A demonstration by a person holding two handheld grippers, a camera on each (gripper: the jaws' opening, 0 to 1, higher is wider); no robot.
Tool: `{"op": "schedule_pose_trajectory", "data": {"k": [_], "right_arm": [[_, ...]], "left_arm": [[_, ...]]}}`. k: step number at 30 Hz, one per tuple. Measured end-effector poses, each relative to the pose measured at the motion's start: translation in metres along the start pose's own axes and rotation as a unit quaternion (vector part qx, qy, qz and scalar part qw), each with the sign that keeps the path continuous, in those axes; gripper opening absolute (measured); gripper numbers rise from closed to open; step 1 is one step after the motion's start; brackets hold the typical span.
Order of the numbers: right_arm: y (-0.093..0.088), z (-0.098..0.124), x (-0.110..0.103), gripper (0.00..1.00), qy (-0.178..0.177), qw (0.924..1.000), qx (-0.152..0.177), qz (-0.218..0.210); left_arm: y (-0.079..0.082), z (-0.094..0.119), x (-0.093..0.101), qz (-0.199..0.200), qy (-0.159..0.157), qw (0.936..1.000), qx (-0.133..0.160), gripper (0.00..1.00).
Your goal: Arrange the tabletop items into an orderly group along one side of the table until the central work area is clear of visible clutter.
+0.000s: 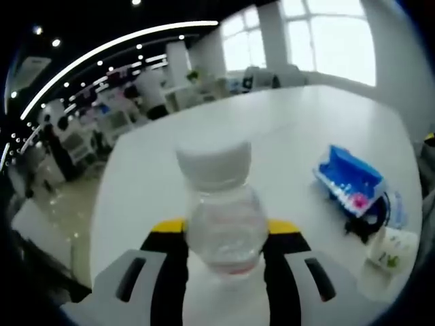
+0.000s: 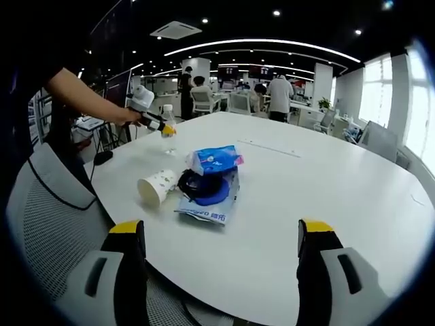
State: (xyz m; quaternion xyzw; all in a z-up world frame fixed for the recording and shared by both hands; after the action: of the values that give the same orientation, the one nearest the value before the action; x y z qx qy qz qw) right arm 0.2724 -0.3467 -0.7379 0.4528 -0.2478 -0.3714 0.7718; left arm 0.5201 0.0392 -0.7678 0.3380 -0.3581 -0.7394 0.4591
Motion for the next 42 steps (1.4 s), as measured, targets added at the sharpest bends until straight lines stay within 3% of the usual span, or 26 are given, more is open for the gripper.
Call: {"op": "schedule_pose_trajectory", "data": {"k": [5, 10, 15, 24, 35, 42], "right_arm": [[0.001, 0.0, -0.001, 0.92, 0.002, 1.0, 0.001, 0.001], [0.001, 0.0, -0.001, 0.92, 0.003, 1.0, 0.003, 0.001], [0.001, 0.0, -0.001, 0.92, 0.002, 1.0, 0.005, 0.0], [0.001, 0.001, 0.0, 0.92, 0.0, 1.0, 0.006, -0.003], [0.0, 0.0, -0.001, 0.91, 0.003, 1.0, 0.003, -0.002], [0.0, 0.0, -0.001, 0.91, 0.001, 1.0, 0.003, -0.001]], "left_arm": [[-0.003, 0.003, -0.007, 0.045, 0.046, 0.9979, -0.004, 0.39], [-0.002, 0.002, -0.006, 0.059, 0.071, 0.9957, -0.006, 0.39], [-0.001, 0.003, -0.007, 0.09, 0.113, 0.9894, -0.005, 0.4], [-0.002, 0.005, 0.001, 0.087, 0.167, 0.9822, 0.003, 0.4], [-0.011, 0.014, -0.006, 0.098, 0.213, 0.972, 0.012, 0.4], [-0.011, 0.013, -0.007, 0.107, 0.212, 0.9712, 0.018, 0.4]]}}
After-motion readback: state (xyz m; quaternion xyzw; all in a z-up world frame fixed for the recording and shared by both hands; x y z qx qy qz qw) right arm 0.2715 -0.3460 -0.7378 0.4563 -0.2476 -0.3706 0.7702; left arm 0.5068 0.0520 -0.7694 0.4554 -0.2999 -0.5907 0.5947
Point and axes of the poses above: the point that each gripper's makers call its tool centre point, and the gripper's own axes: z roughly backward along the fingers, x roughly to its right, y roughly out of its top, the point moved 1 cm from there along z, roughly backward along the fingers, and after that the axes turned 3 degrees about y, right-handed, at the moved point
